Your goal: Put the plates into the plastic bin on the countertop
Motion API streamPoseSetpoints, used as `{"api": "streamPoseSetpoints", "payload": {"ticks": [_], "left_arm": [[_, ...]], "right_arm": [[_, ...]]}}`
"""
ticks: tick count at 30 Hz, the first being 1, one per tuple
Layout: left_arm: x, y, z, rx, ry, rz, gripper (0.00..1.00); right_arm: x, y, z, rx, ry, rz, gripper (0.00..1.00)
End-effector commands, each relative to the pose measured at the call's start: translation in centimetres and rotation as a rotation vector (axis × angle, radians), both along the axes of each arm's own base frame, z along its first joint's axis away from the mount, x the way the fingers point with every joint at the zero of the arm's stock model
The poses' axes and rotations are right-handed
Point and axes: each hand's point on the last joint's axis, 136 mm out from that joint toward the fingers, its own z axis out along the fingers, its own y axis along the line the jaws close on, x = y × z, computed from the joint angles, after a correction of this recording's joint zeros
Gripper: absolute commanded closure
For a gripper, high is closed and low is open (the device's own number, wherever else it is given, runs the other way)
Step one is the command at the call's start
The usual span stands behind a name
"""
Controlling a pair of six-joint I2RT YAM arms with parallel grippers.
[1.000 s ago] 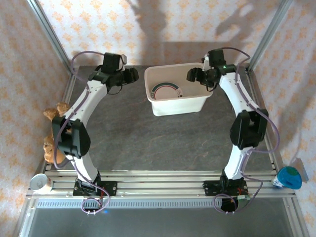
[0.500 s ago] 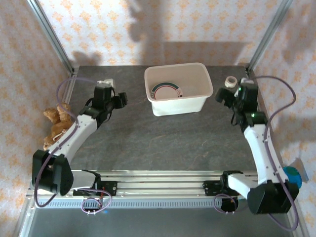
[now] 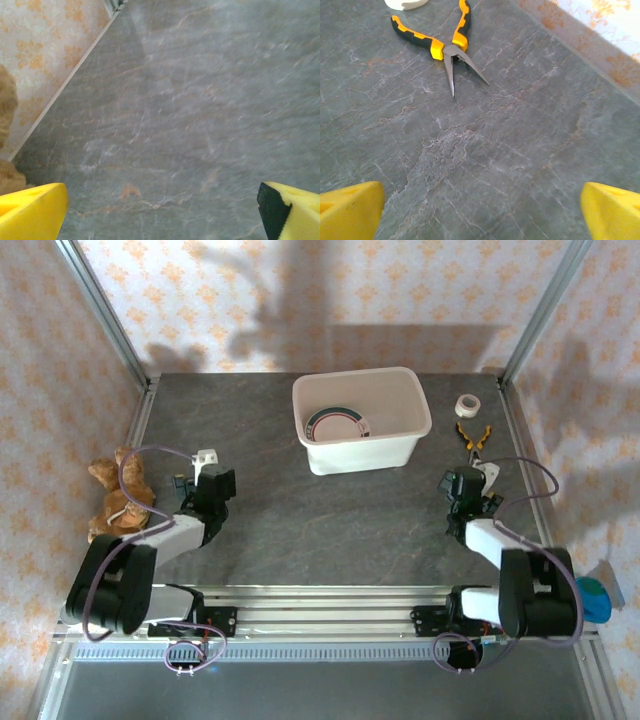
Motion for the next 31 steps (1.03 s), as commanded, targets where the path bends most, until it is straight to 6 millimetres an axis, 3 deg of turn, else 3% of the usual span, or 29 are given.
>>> {"api": "streamPoseSetpoints", "payload": {"ticks": [1,4,8,11,15,31], "left_arm": [[2.3,1.2,4.4,0.06,-0.231,0.058,0.01],[4.1,0.4,3.2,0.063,-0.221,-0.001,0.01],[3.5,0.9,2.9,0.018,-0.235,0.001,0.01],[2.7,1.3,2.8,-0.03,-0.281,-0.004,0.0],[3.2,1.0,1.7,-0.048,-0.296,-0.056,0.0],[3.6,1.2,1.7,-0.054,-0.279,-0.047,0.0]], "right_arm": [[4.2,0.9,4.6,-0.041,-0.219,0.069,0.01],[5.5,2.7,3.1,-0.046,-0.217,0.181,0.01],[6.4,5.0,1.7,-0.066,-0.2,0.31,0.01],[6.5,4.9,1.5,-0.054,-0.184,0.308,0.01],[6.7,5.0,1.5,-0.034,-0.174,0.317,0.01],[6.7,4.9,1.4,-0.023,-0.176,0.323,0.01]]}}
